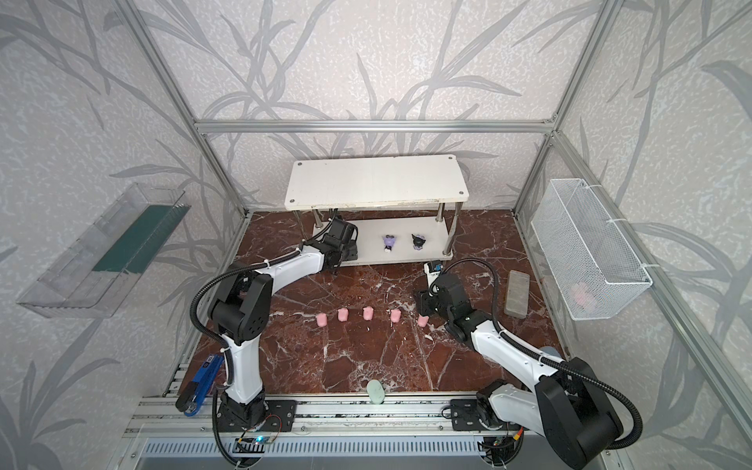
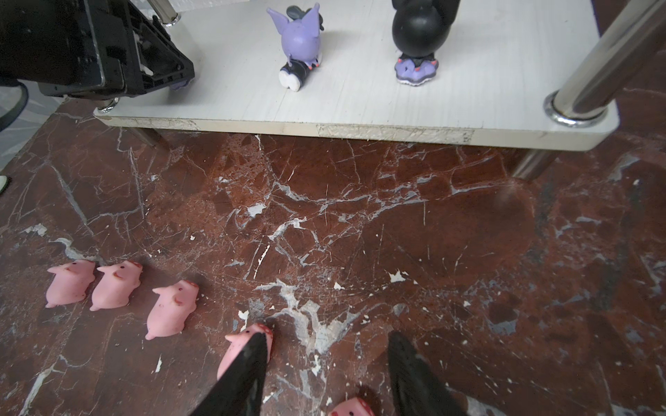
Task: Organize plastic toys on shelves
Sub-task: Place the plastic toy on the shelf.
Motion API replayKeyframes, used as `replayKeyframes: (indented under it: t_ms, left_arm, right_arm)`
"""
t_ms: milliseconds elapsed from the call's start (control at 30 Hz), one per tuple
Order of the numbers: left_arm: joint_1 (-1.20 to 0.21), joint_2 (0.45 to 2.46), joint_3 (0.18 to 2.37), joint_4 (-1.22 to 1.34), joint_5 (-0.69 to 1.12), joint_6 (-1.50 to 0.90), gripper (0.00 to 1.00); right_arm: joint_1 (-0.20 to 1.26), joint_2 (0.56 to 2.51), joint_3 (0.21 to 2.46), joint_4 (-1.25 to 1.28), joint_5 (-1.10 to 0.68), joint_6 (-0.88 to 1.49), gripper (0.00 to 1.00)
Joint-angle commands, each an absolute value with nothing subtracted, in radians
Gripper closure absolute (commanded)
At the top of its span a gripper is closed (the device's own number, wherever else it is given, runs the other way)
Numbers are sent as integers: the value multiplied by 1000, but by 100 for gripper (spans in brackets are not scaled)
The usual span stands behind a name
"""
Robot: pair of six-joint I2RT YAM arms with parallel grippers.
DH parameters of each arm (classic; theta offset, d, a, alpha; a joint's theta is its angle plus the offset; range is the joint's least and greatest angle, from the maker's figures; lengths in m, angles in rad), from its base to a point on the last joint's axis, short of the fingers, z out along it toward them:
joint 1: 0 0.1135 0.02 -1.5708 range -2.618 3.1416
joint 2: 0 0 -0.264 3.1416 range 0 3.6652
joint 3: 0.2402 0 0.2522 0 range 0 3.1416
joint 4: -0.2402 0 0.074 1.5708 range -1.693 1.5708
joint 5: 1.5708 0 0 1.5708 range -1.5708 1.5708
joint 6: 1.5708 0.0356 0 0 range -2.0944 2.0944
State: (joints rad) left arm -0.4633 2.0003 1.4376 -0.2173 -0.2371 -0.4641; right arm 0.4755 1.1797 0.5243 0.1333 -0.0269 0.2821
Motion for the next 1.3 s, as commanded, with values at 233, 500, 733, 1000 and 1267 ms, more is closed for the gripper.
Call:
replayKeyframes:
  t_ms: [233, 500, 733, 1000, 1267]
  left_arm:
    - [-460, 1999, 1424, -232, -249, -463, 48]
    - [-460, 1984, 1405, -229, -250, -465, 39]
    - [-462, 1957, 1371, -214, -256, -475, 35]
    - [-468, 1927, 1329, -195, -254, -478, 32]
    - [-484, 1897, 1286, -187, -250, -484, 31]
  right_arm:
    - [472, 1189, 541, 170, -31, 285, 45]
    - [472, 1192, 538, 176, -31, 286, 45]
    - [473, 1196, 534, 183, -31, 288, 45]
    - [472, 1201, 531, 190, -33, 290, 45]
    - [472, 1200, 526, 192, -31, 292, 45]
